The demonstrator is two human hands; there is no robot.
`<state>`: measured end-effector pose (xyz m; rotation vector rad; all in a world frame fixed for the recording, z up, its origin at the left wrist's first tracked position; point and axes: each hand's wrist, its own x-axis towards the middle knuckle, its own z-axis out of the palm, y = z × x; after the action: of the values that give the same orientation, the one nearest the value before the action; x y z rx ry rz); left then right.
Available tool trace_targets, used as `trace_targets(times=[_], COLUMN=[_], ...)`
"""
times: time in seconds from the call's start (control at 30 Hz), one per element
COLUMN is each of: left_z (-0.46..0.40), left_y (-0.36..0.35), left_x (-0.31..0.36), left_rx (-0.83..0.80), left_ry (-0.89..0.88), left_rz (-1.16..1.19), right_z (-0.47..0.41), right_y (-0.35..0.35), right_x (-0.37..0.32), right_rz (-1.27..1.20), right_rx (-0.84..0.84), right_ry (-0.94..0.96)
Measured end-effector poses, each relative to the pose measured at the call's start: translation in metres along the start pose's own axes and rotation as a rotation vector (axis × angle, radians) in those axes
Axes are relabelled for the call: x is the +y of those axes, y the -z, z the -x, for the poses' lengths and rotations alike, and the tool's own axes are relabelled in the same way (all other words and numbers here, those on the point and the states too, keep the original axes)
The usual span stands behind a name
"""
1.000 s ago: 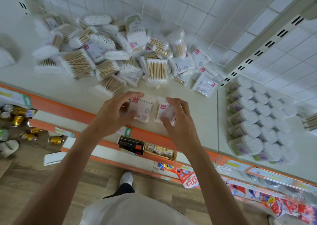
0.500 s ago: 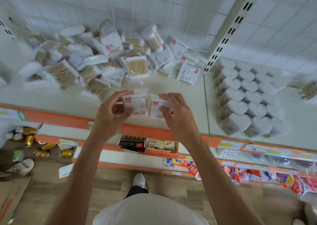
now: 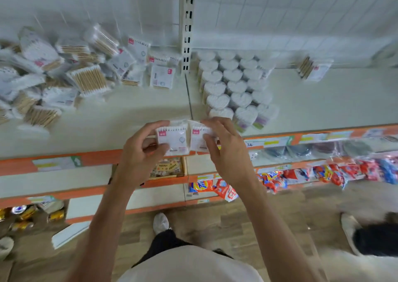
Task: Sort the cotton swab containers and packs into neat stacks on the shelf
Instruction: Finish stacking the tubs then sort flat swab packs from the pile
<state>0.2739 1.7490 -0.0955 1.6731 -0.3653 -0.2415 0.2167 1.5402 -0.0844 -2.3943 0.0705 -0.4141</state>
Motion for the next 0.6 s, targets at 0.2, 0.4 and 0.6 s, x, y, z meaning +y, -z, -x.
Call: trace_targets(times=[0.2,0.4,0.6], left_z=[0.027,0.058,0.060], left_y=[-0.074,-0.137,-0.184], left_x=[0.005,-0.009,-0.014], left_rx=[-0.026,0.001,-0.034], left_ry=[0.011,0.079,0.115], left_rz=[0.025,0.004,-0.032], right_z=[0.047,0.090,0.105], right_y=[0.048,0.079,0.097], right_x=[0.043,0.081,0.117], right_rz=[-0.025,-0.047,-0.073], right_rx=[0.049,-0.001,-0.008], right_ry=[-0.037,-0.104,-0.206])
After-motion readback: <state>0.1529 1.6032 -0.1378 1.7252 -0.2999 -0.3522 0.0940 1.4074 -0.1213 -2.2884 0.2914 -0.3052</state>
